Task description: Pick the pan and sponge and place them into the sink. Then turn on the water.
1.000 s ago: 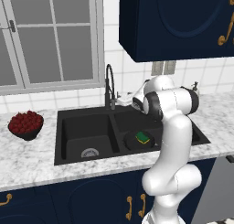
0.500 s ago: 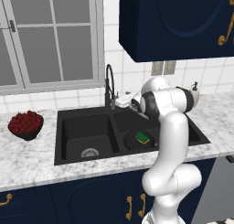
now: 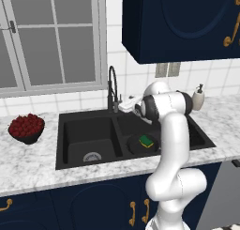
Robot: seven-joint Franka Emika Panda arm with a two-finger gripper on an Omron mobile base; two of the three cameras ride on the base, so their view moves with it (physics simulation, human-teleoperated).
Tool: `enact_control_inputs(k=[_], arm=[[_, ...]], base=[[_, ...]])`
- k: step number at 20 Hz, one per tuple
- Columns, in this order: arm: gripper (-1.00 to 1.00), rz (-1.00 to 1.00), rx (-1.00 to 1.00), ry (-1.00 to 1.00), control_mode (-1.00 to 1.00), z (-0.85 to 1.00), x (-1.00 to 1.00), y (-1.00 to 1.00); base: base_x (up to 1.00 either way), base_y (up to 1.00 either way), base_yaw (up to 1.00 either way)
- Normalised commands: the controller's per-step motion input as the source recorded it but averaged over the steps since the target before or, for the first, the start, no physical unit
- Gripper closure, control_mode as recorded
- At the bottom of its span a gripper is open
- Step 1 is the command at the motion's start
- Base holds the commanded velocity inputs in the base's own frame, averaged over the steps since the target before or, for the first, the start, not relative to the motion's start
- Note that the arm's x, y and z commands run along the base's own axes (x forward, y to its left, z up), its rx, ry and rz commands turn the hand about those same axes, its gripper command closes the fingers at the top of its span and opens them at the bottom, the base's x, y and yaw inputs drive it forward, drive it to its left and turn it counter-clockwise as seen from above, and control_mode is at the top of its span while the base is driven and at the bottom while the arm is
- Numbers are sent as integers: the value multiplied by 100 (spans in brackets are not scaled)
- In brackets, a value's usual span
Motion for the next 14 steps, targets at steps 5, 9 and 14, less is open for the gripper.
enact_control_inputs(k=[5, 9, 14], arm=[[-100, 0, 0, 0, -100, 0, 34, 1], [-100, 0, 0, 0, -100, -4, 38, 0], [-100, 0, 0, 0, -100, -10, 26, 2]], base=[[0, 0, 0], [0, 0, 0], [0, 0, 0]])
